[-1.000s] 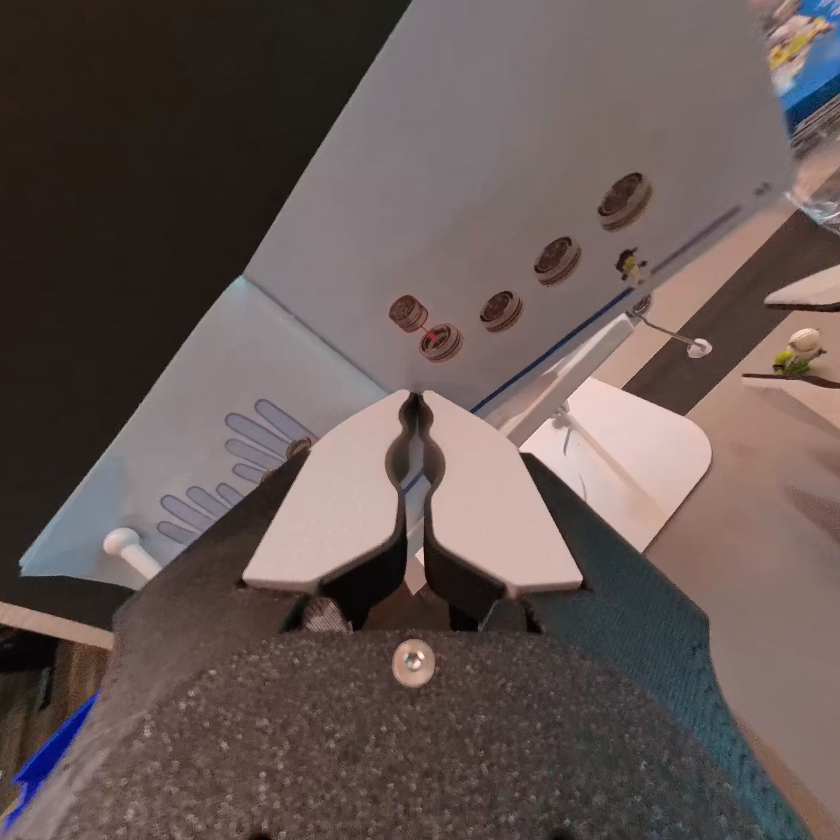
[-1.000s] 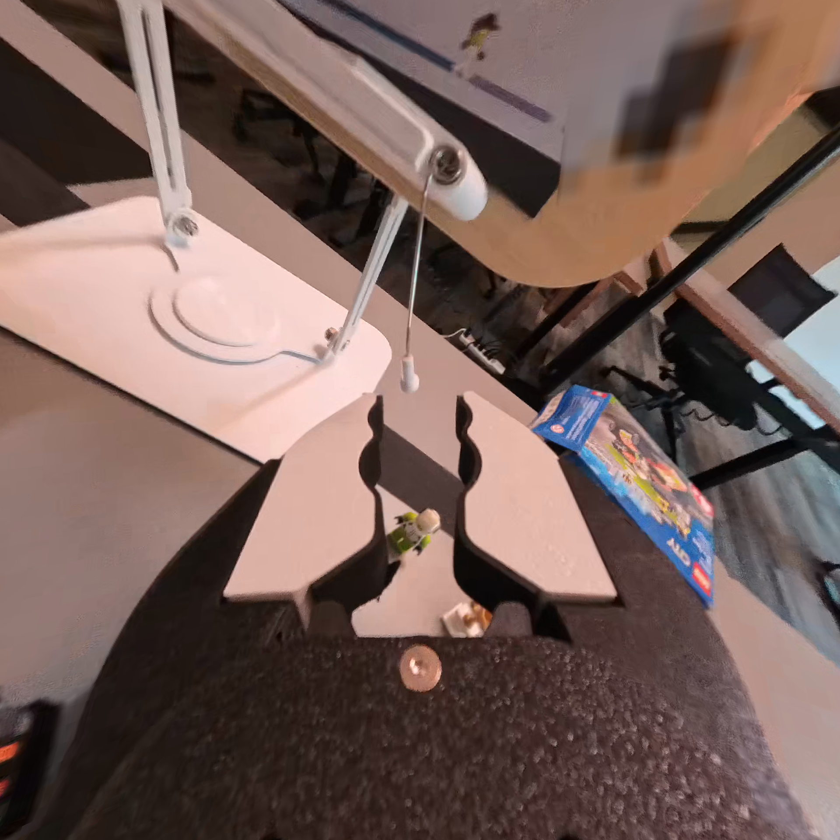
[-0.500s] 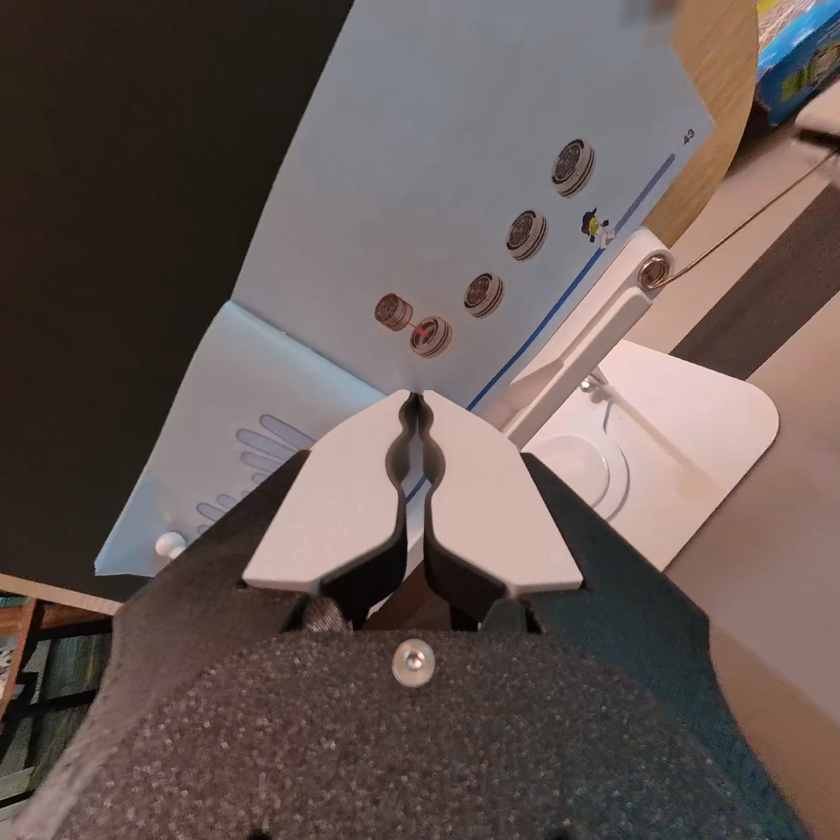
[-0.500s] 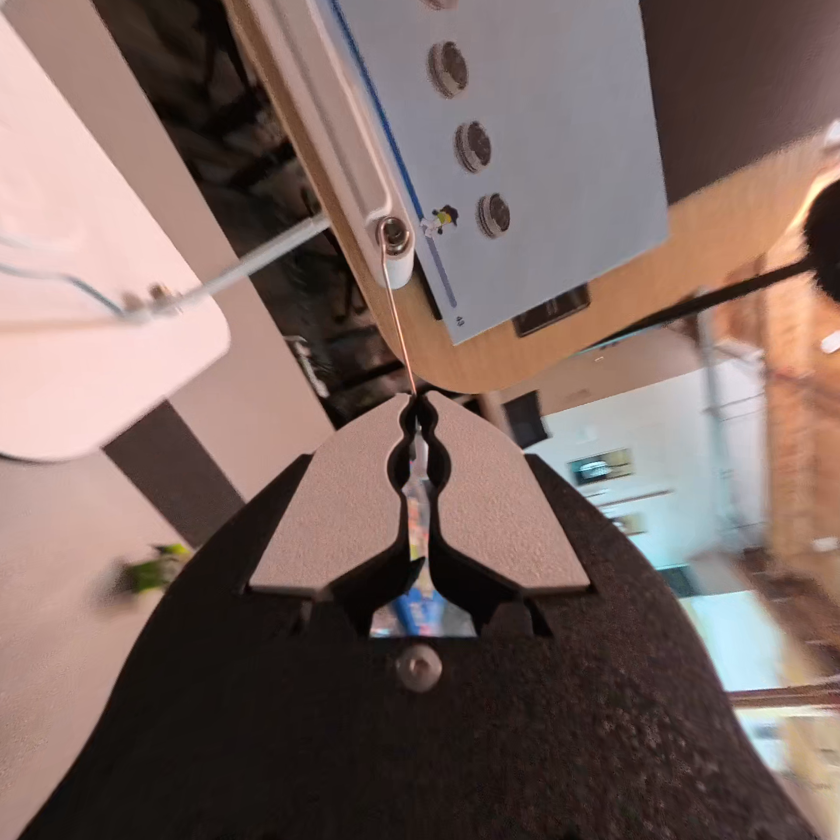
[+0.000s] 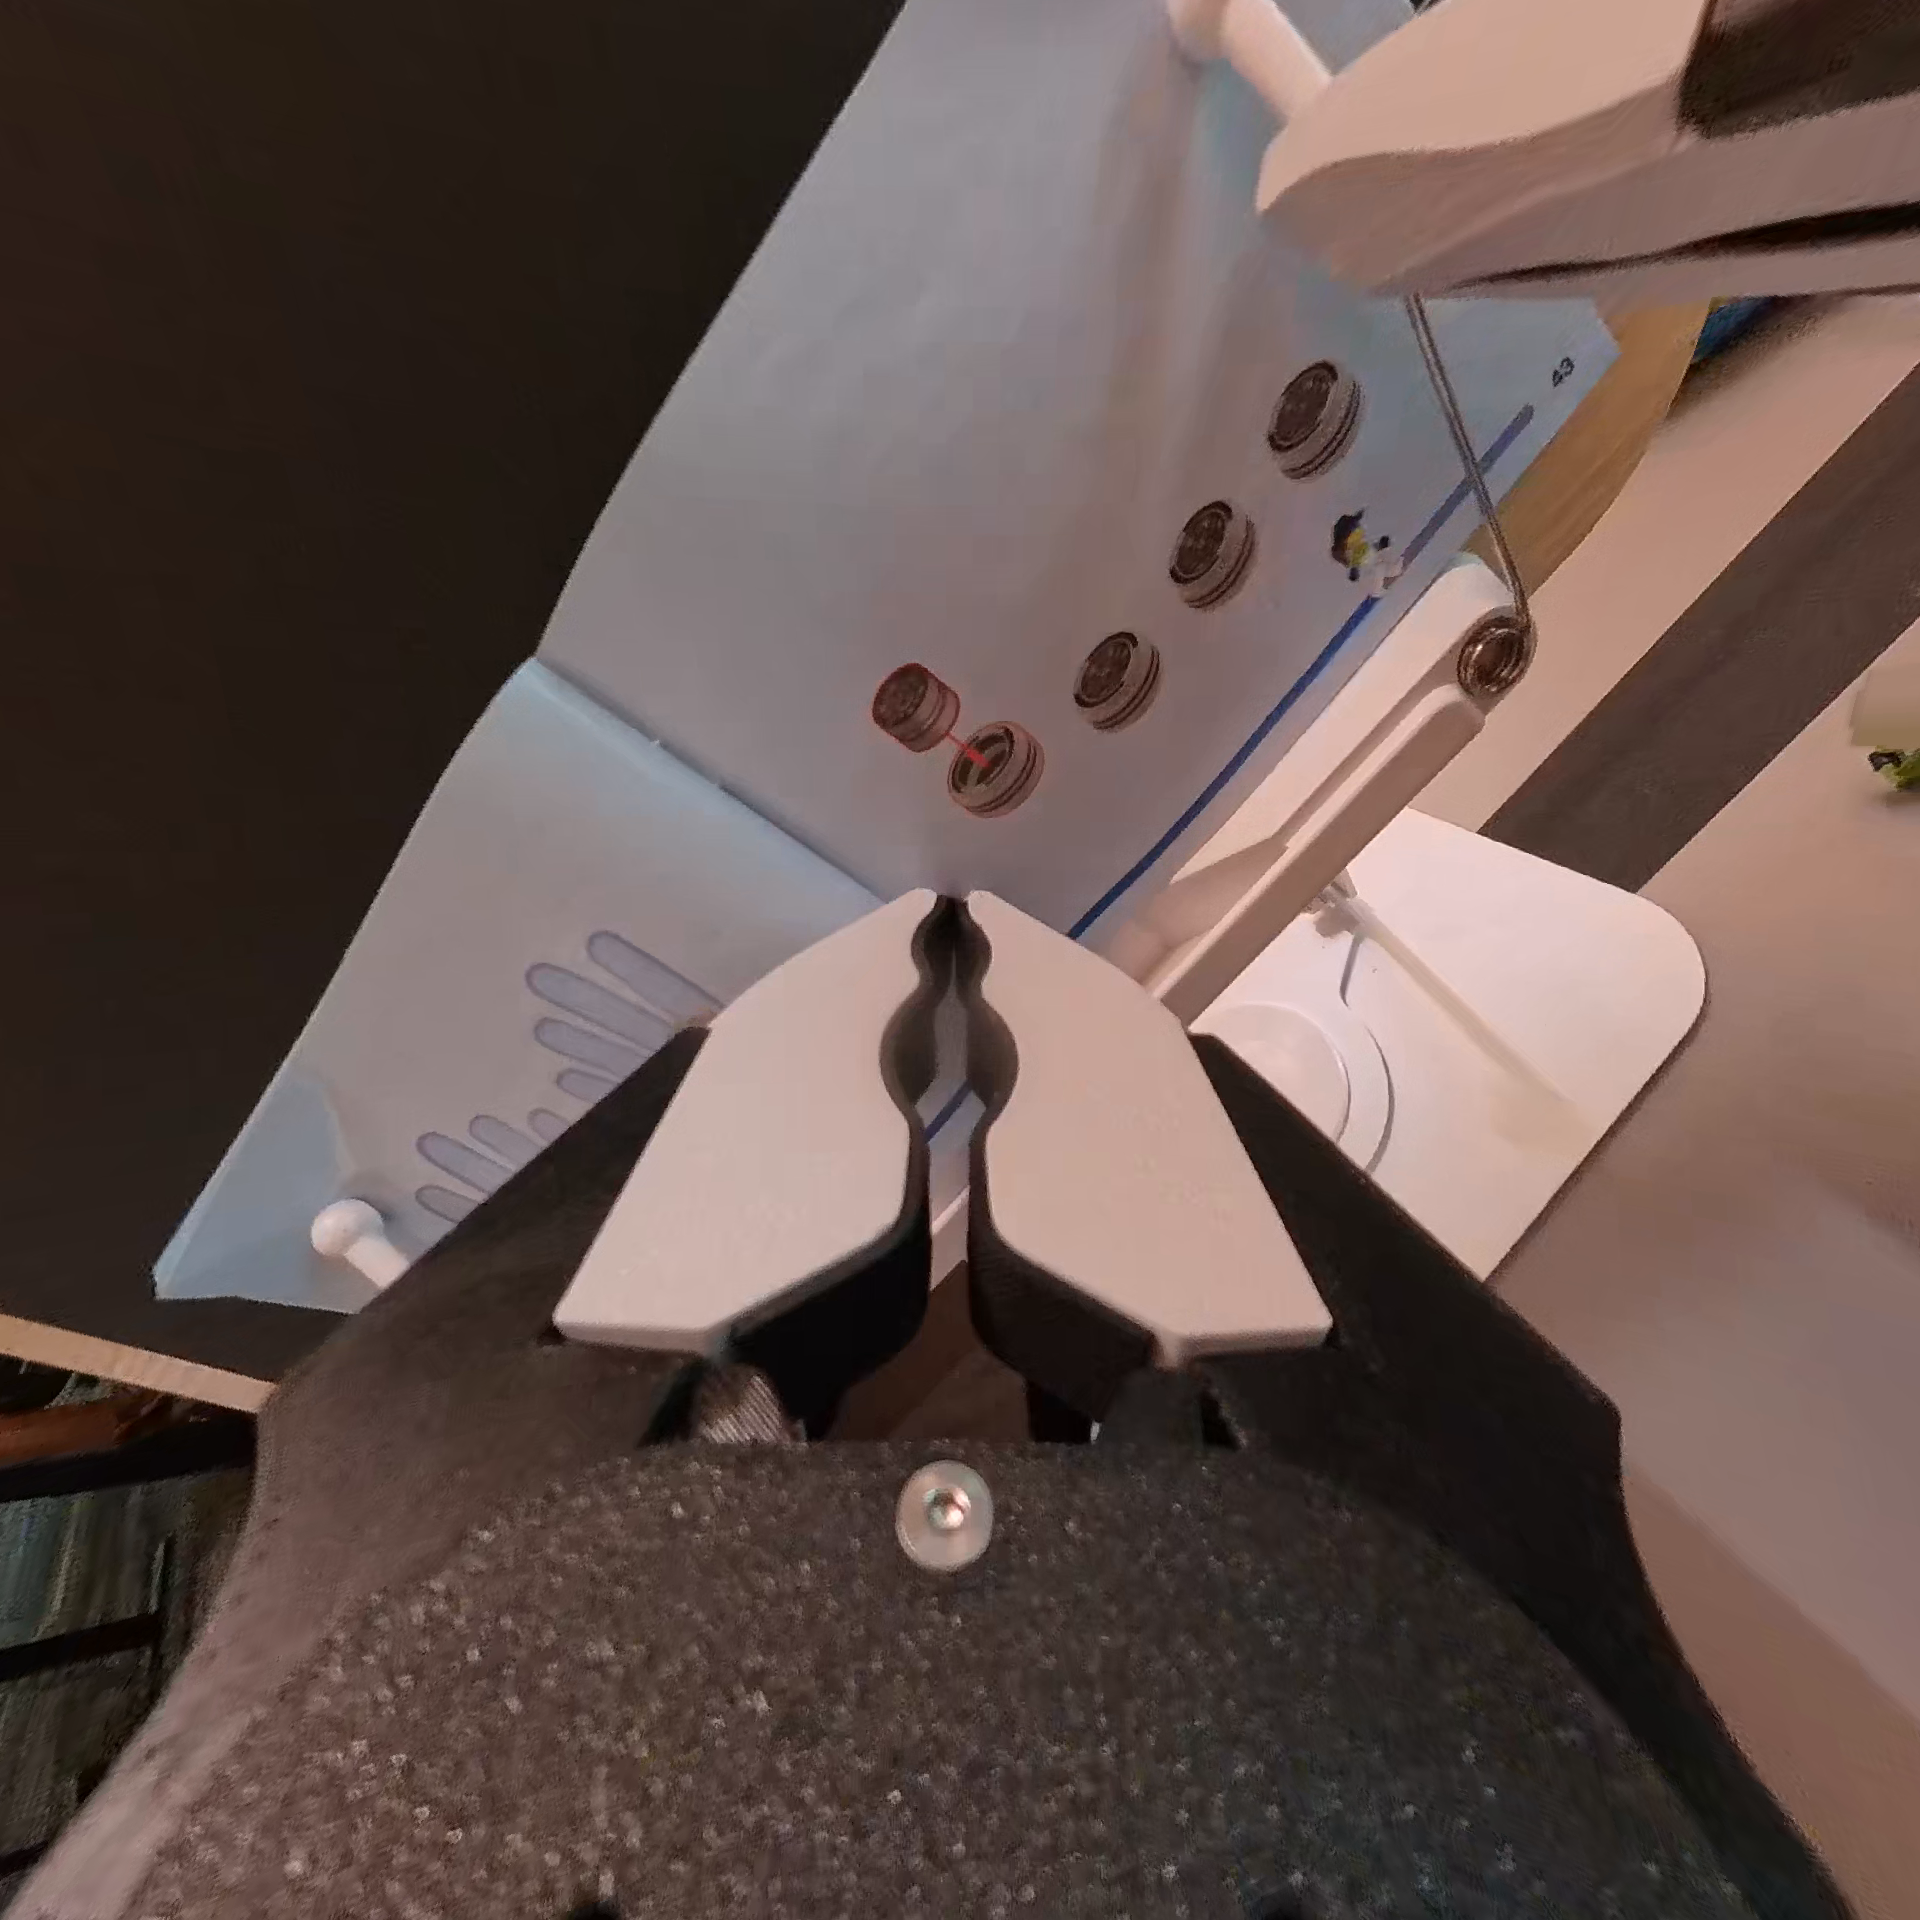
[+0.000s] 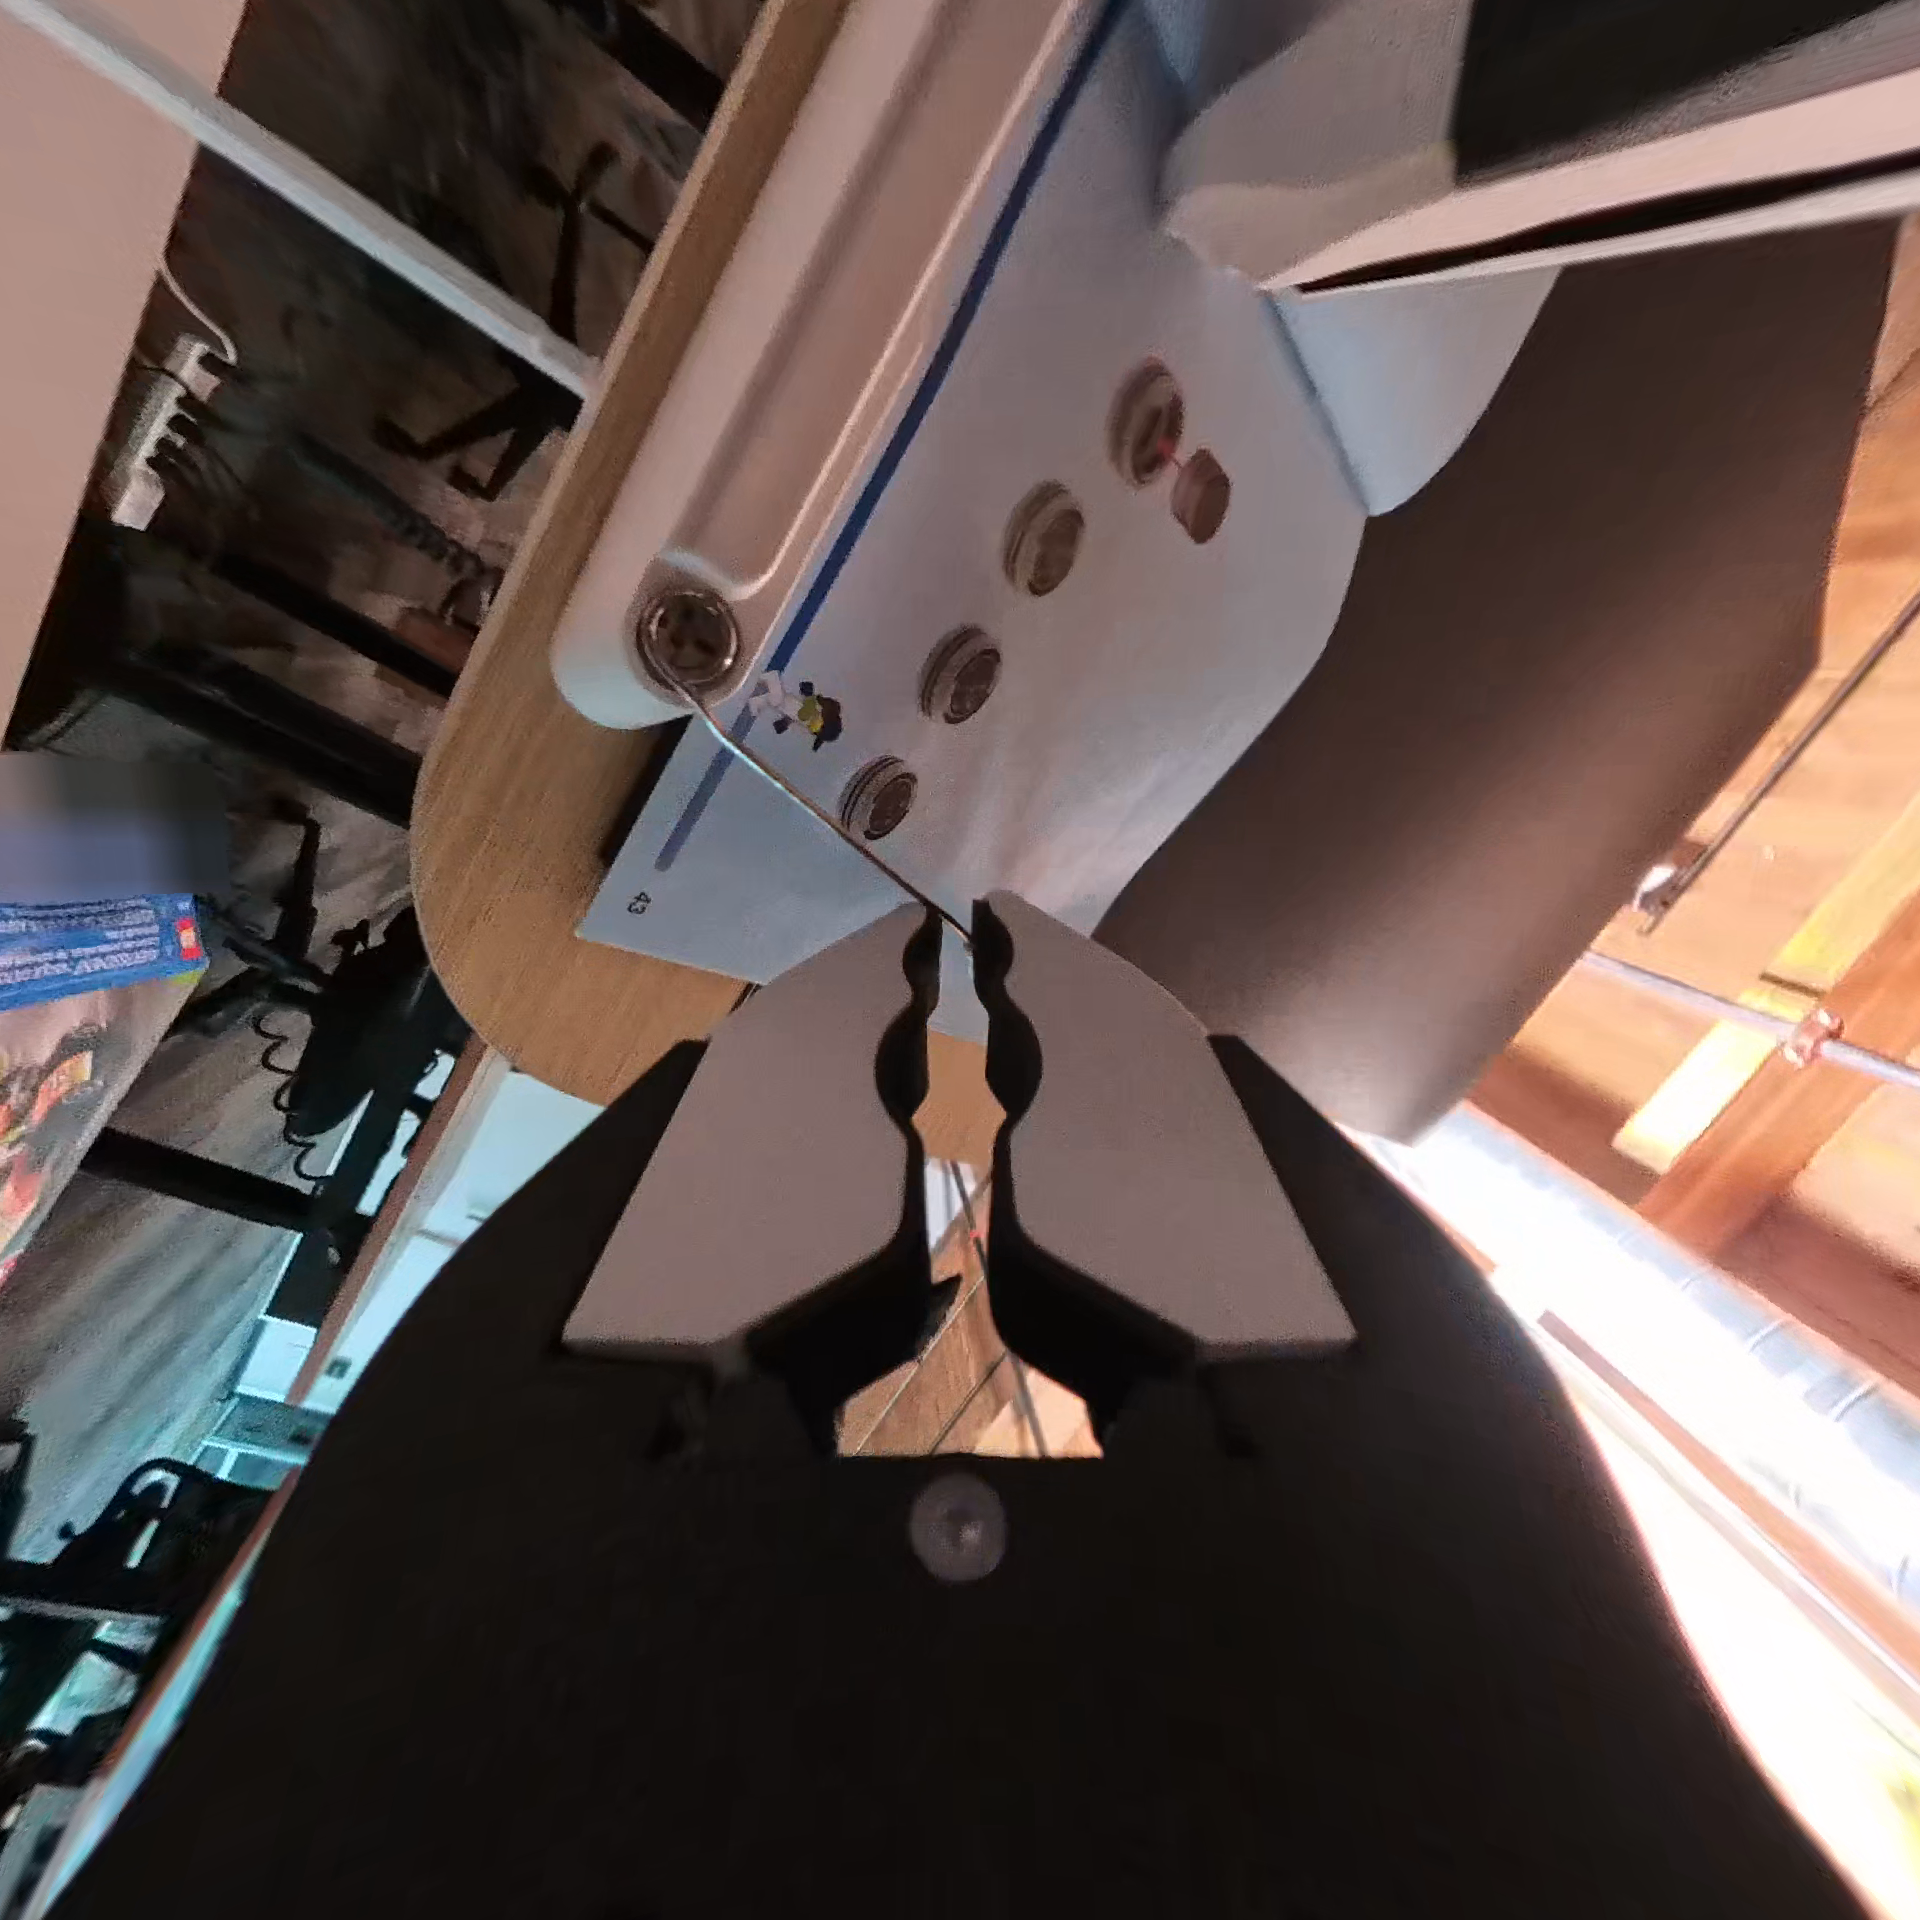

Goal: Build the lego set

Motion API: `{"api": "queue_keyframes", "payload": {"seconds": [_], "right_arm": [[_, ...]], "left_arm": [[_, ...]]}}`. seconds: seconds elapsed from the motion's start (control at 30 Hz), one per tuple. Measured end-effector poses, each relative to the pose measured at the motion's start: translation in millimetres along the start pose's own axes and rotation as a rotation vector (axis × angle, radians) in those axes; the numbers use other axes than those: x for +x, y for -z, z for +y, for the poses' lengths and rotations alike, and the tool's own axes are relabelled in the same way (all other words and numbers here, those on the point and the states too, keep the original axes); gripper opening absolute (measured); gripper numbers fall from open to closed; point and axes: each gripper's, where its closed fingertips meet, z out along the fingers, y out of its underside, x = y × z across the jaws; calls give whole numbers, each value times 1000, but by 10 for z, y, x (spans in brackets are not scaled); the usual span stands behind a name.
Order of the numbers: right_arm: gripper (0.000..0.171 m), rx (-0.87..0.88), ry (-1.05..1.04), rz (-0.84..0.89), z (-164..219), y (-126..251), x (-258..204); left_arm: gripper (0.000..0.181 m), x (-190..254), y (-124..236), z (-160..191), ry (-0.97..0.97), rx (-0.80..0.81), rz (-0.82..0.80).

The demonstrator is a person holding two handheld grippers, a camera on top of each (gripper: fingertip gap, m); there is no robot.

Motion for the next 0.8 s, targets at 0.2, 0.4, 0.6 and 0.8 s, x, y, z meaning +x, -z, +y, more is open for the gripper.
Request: {"api": "queue_keyframes", "payload": {"seconds": [0.2,0.4,0.6,0.8], "right_arm": [[18,-18,-113,-81,46,84,-59],[25,-70,-448,-102,160,576,-19],[28,79,-1295,-337,-465,1605,-92],[3,173,-1849,-302,-736,2333,-21]], "left_arm": [[0,6,6,-4,15,15,22],[4,-8,79,-42,51,86,31],[0,177,872,-102,313,413,131],[0,-56,1850,828,554,543,52]]}}
